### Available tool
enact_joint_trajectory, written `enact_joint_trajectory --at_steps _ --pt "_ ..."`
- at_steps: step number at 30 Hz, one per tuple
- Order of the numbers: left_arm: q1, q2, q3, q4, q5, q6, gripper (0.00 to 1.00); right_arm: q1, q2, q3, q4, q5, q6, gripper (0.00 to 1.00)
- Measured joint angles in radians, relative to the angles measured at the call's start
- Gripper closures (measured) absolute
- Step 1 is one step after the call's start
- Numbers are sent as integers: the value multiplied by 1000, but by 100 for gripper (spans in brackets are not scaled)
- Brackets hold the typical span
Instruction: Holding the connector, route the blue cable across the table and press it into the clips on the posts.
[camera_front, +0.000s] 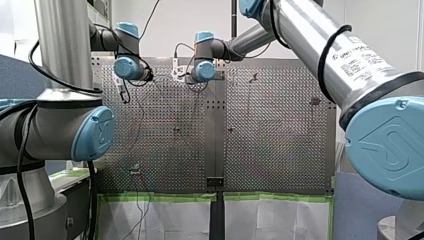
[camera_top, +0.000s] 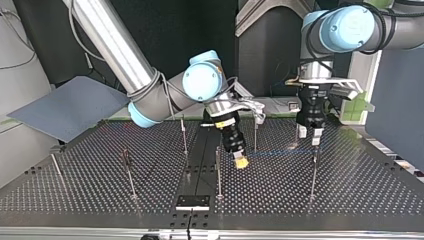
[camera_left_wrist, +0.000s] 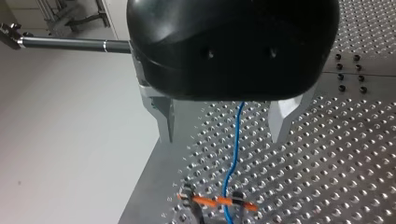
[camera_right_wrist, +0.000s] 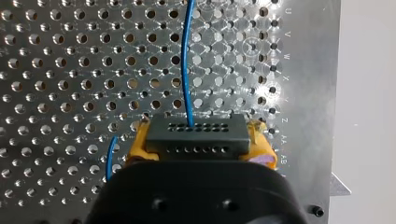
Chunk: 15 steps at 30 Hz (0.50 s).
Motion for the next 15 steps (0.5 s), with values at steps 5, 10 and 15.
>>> enact_joint_trajectory --at_steps 5,10,15 --pt "-13 -15 16 17 -1 11 0 -2 0 0 0 0 2 100" --pt "-29 -49 56 14 -11 35 0 -2 0 -1 0 0 3 100" --pt "-46 -96 105 -4 -33 72 0 -3 0 -1 -1 0 3 100"
